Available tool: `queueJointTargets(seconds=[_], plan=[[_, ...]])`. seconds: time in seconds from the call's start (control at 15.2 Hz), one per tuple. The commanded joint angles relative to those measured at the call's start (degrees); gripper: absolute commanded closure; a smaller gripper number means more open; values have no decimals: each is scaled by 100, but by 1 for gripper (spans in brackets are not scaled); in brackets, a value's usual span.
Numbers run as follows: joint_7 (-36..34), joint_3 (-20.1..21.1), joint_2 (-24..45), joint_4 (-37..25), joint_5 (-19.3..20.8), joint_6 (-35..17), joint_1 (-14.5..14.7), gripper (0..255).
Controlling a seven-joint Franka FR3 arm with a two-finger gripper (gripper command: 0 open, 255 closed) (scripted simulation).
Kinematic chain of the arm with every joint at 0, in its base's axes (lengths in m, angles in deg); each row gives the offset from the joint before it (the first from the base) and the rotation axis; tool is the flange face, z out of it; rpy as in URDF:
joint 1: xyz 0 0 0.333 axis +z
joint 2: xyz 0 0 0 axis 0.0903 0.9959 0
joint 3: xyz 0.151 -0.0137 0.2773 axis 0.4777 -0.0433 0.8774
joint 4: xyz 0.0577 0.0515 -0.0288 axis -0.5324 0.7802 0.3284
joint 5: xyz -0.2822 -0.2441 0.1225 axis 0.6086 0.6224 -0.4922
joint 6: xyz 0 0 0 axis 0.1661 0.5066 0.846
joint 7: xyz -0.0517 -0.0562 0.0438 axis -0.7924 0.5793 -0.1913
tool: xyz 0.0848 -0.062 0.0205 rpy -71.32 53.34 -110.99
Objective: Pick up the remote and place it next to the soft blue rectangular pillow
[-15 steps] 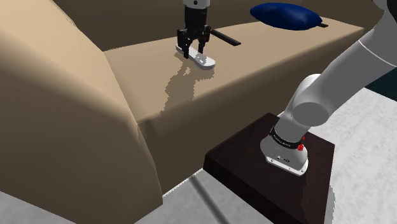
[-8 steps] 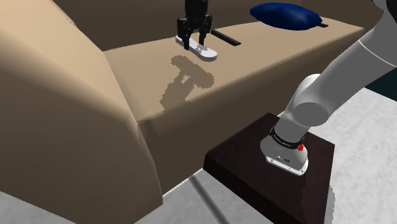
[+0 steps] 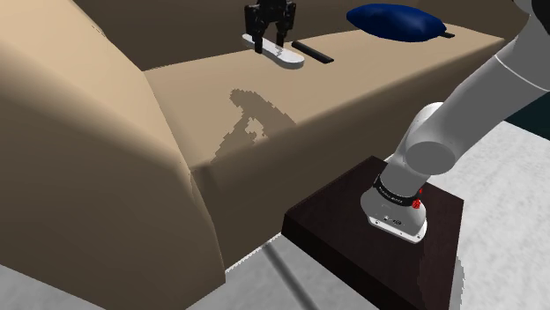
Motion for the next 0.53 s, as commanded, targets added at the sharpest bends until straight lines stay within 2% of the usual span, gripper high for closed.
queueJointTargets(seconds=[0.0,0.46], plan=[[8,-10,42,-222,10,181,-8,255],[-10,-7,204,-937,36,736,-17,255]])
